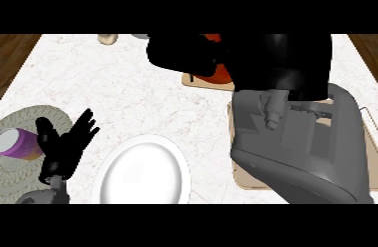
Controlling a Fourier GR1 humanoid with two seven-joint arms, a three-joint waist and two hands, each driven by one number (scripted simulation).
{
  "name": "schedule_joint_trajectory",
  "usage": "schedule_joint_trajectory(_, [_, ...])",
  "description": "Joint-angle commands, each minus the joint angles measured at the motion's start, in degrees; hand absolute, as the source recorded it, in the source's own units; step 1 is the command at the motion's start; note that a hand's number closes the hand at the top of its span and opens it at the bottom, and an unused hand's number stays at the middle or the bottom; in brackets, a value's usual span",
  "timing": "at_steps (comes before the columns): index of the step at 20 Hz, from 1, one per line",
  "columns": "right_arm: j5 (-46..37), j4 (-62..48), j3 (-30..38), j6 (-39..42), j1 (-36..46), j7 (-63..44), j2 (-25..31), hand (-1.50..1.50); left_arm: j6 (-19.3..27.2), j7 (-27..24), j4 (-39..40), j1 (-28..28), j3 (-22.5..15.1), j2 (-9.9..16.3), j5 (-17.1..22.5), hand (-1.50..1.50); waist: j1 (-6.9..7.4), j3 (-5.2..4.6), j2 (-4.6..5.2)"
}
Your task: Pick the tomato from the tray and place it in the tiered shelf
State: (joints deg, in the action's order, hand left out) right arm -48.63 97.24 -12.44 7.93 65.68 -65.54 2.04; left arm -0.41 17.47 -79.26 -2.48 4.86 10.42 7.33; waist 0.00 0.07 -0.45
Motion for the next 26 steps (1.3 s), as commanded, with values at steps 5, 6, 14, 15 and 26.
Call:
schedule_joint_trajectory(5, [3.0, -8.4, 11.5, 9.0, 10.2, -3.9, 5.8, 1.5, -0.1, 0.0, 1.6, -0.2, 0.1, -0.5, -0.1, 0.0, 0.06, -0.15, 0.29])
schedule_joint_trajectory(6, [2.1, -9.6, 11.0, 8.1, 10.3, -3.1, 5.6, 1.5, -1.1, 1.0, 2.2, -2.3, 1.5, 0.8, 1.1, 0.0, 0.04, -0.14, 0.34])
schedule_joint_trajectory(14, [5.1, -23.5, 15.1, 6.8, 10.4, 10.0, 9.7, 1.5, -0.1, -0.3, 1.7, -1.2, 0.0, -0.3, -1.2, 0.0, 0.55, -0.12, 0.53])
schedule_joint_trajectory(15, [7.0, -22.8, 15.5, 8.4, 7.0, 13.7, 11.2, 1.5, -1.4, -0.1, -0.1, 1.1, 0.7, 0.1, 0.5, 0.0, 0.59, -0.09, 0.5])
schedule_joint_trajectory(26, [2.9, -41.4, 17.4, -0.9, 10.0, 26.1, 14.1, 1.5, -2.6, -3.7, 7.4, -2.8, 1.6, -0.1, -0.2, 0.0, 0.8, -0.15, 0.89])
